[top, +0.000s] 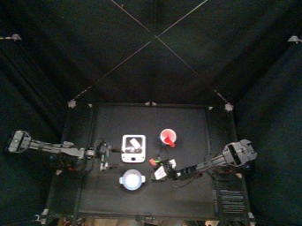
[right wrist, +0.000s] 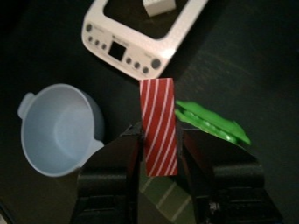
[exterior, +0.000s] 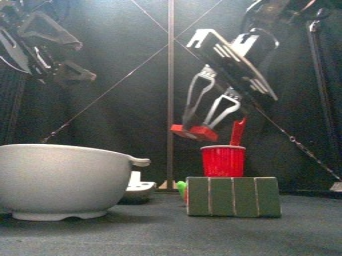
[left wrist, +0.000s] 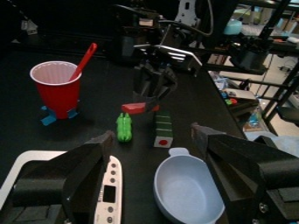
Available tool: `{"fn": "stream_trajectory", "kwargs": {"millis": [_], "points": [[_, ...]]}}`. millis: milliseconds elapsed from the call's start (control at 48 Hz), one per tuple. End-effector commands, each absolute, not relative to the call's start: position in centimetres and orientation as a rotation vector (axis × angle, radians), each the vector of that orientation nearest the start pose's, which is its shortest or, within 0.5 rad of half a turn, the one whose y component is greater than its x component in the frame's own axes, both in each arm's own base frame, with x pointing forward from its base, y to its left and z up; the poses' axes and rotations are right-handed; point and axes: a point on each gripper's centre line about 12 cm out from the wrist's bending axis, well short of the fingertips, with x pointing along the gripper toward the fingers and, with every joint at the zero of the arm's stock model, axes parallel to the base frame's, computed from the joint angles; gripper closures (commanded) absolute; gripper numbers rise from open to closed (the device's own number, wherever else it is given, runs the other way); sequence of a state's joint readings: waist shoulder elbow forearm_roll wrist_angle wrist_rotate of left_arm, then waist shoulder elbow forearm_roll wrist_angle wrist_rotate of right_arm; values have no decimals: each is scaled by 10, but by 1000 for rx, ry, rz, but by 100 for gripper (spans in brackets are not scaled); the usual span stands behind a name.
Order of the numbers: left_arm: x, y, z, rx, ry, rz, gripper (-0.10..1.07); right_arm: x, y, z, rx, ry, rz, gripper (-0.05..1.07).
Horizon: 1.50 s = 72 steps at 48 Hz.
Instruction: Place salmon on rice
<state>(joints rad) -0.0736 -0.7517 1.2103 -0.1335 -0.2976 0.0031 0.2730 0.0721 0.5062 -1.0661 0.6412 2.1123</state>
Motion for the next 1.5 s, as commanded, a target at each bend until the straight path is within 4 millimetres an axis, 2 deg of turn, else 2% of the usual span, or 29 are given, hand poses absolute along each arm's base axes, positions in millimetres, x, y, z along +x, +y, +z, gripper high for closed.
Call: {"fn": "stream_trajectory", "kwargs": {"millis": [0, 292, 438, 604, 729, 896, 1021, 1125, 1271, 1479], "points": [[226, -11, 242, -120, 142, -20, -5, 411, 34, 198, 712, 515, -664, 43], [225, -11, 241, -119, 145, -20, -5, 454, -11, 218, 692, 407, -606, 43], [225, -11, 241, -119, 145, -20, -5, 478, -29, 217, 702, 383, -577, 43], [225, -11, 240, -119, 148, -20, -5, 489, -51, 217, 716, 360, -598, 43], [225, -11, 240, -119, 147, -20, -5, 491, -54, 220, 710, 346, -616, 43], [225, -11, 240, -119, 147, -20, -5, 483, -65, 222, 675, 321, -745, 43], [225, -10, 240, -118, 147, -18, -5, 482, -68, 226, 639, 318, -775, 43], [225, -10, 240, -118, 148, -15, -5, 485, -68, 235, 635, 339, -785, 44], [225, -9, 240, -118, 146, -14, -5, 493, -71, 237, 584, 412, -849, 44], [225, -9, 240, -118, 148, -14, -5, 507, -64, 243, 550, 551, -768, 43]]}}
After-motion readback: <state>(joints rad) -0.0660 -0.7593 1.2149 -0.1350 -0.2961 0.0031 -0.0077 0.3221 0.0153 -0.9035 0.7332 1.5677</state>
